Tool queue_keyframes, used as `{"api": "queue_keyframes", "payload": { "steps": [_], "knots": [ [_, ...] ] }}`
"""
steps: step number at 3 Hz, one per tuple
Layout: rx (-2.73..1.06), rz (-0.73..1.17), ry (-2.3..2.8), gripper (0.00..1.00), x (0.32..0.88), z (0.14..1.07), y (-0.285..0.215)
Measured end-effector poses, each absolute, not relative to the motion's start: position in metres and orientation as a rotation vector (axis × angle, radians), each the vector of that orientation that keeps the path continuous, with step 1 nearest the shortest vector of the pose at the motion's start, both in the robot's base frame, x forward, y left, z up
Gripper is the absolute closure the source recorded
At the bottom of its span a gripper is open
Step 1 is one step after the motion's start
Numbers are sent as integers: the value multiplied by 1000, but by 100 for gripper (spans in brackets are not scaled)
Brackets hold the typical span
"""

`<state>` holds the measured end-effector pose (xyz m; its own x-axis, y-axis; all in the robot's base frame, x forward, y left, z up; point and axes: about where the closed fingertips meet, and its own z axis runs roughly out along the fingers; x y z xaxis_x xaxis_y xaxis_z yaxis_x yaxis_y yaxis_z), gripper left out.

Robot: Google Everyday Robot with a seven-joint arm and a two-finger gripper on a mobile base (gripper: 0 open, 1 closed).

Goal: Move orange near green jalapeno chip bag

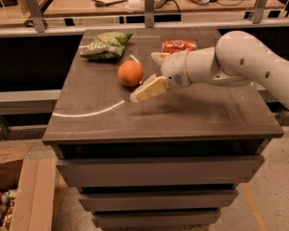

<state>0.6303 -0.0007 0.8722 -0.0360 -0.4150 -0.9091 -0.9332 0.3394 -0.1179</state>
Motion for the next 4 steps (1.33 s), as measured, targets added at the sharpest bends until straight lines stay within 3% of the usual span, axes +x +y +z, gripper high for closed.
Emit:
{"api": "queue_keyframes", "payload": {
  "steps": [1, 2, 4],
  "knots": [
    [-1239, 680, 1624, 0, 647, 869, 16],
    [-1256, 694, 1620, 16, 657, 866, 28],
    [-1329, 712, 1597, 64, 663, 862, 44]
  ]
}}
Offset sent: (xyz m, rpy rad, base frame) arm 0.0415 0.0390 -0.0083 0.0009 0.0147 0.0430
